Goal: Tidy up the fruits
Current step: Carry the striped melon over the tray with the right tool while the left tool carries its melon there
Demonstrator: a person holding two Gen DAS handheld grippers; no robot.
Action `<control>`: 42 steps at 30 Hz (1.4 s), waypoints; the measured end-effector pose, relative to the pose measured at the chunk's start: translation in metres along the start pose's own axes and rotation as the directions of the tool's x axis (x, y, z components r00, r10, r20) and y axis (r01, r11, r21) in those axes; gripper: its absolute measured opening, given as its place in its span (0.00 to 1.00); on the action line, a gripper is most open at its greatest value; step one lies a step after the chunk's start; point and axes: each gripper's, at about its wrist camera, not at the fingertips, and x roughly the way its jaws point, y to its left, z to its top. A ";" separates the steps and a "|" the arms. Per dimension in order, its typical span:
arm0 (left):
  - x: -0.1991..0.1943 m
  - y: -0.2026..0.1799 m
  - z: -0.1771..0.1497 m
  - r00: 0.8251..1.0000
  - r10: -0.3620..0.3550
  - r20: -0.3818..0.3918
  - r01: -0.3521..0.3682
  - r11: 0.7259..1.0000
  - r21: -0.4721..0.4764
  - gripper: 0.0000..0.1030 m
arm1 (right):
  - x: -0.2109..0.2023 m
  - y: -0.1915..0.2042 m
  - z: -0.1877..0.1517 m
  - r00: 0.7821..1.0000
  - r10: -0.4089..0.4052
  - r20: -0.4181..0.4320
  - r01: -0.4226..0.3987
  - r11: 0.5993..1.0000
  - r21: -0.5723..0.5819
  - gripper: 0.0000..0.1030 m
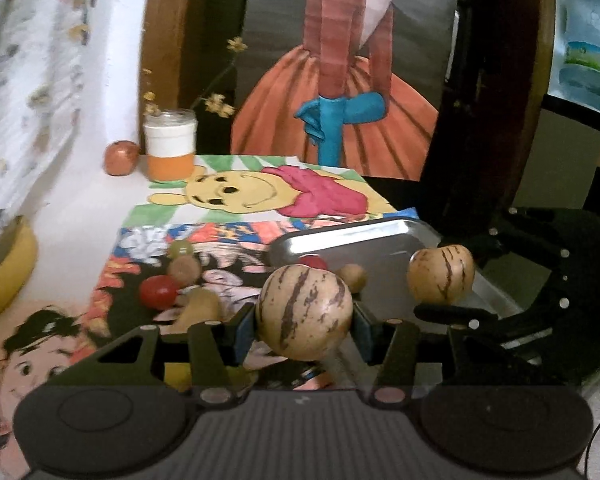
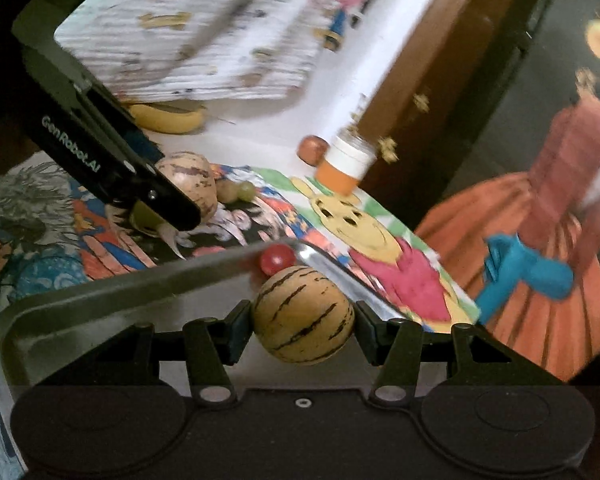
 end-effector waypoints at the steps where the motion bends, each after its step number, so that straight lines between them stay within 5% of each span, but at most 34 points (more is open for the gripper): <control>1: 0.004 -0.002 0.001 1.000 -0.008 -0.008 0.008 1.000 0.004 0.53 | -0.001 -0.004 -0.003 1.000 0.000 -0.005 0.000 1.000 0.017 0.54; 11: 0.033 -0.024 0.002 0.996 -0.037 -0.076 0.041 0.998 0.048 0.53 | -0.006 -0.012 -0.025 0.999 0.015 -0.029 -0.013 0.997 0.071 0.54; 42: 0.043 -0.030 -0.004 0.995 -0.045 -0.086 0.052 0.995 0.083 0.54 | -0.001 -0.011 -0.033 0.999 0.008 -0.032 -0.006 0.998 0.061 0.55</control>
